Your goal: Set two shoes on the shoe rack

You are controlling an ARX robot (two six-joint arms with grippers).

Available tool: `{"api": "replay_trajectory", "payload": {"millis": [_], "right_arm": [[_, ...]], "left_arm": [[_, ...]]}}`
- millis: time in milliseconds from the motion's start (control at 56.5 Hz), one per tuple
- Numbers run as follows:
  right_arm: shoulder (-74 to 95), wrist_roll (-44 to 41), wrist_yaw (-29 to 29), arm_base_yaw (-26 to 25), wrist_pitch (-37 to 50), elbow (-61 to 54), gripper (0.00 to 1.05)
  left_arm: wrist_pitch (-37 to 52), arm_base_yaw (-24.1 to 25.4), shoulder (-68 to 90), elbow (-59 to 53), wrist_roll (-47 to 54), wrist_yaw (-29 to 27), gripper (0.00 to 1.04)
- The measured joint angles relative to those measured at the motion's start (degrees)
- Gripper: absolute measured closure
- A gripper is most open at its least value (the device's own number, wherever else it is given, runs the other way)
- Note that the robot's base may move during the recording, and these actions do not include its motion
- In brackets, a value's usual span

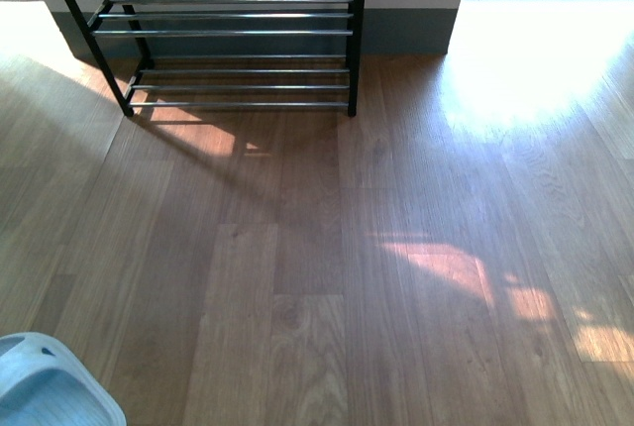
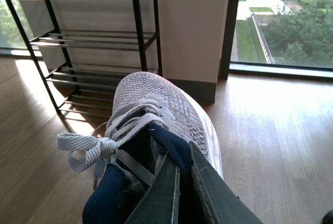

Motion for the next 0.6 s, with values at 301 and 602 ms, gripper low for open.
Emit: {"api": "replay_trajectory", "payload": {"millis": [301, 602], "right_arm": [[-0.04, 0.0, -0.55, 0.04, 0.0, 0.0, 1.03], [0.0, 0.11, 0.17, 0.0, 0.0, 0.0, 1.03]], "left_arm": [[0.0, 0.02, 0.0, 0.0, 0.0, -0.83, 1.02], [-0.02, -0.02, -0.02, 0.0, 0.0, 0.2, 1.02]]}}
